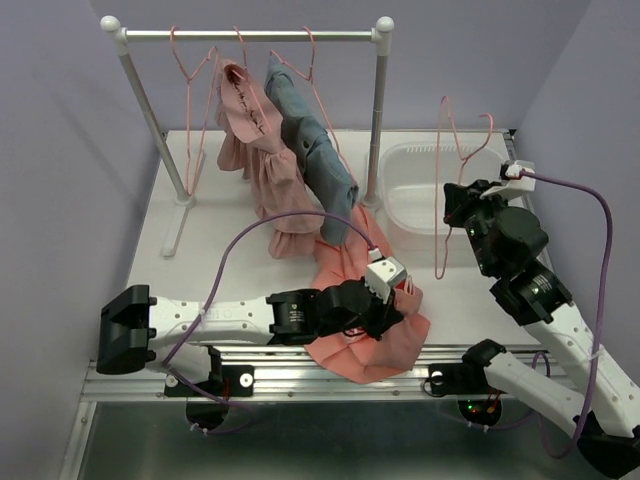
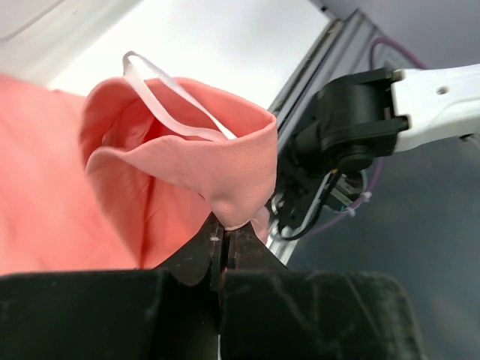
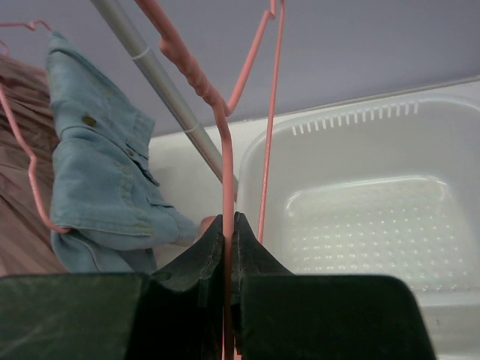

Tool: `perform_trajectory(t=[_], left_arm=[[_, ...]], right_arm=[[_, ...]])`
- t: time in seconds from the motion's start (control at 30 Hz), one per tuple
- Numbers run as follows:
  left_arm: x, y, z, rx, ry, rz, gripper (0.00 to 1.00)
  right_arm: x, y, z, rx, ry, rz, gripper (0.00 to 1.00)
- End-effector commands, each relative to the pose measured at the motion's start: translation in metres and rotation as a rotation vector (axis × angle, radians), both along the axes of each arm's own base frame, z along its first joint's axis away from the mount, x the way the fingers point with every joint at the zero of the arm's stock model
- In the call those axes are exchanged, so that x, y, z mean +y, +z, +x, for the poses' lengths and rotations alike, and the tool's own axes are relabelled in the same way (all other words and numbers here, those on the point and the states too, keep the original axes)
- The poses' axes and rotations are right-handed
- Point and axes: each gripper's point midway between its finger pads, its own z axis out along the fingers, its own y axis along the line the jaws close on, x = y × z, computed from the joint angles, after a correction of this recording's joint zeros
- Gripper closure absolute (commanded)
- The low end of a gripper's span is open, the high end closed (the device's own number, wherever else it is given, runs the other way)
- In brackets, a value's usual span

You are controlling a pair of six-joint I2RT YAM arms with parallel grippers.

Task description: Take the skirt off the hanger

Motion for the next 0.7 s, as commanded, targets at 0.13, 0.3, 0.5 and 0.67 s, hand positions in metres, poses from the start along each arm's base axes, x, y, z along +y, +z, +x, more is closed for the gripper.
perform_trajectory(t=[0.13, 0.3, 0.5, 0.67], left_arm=[[0.056, 0.014, 0.024, -0.024, 0.209, -0.009, 1.00], [0.081, 0.002, 0.044, -0.031, 0.354, 0.086, 1.00], [0.089, -0.005, 0.051, -0.007, 0.408, 0.098, 1.00], [0.091, -0.004, 0.051, 0.006, 0.418, 0.076, 1.00]], right_arm=[[0.026, 0.040, -0.034, -0.009, 0.235, -0.016, 0.99], [0.079, 0.036, -0.069, 0.068, 0.593, -0.025, 0.99], [0.100, 0.045, -0.074, 0.054, 0.716, -0.034, 0.99], [0.109, 0.064, -0.046, 0.008, 0.680, -0.056, 0.99]])
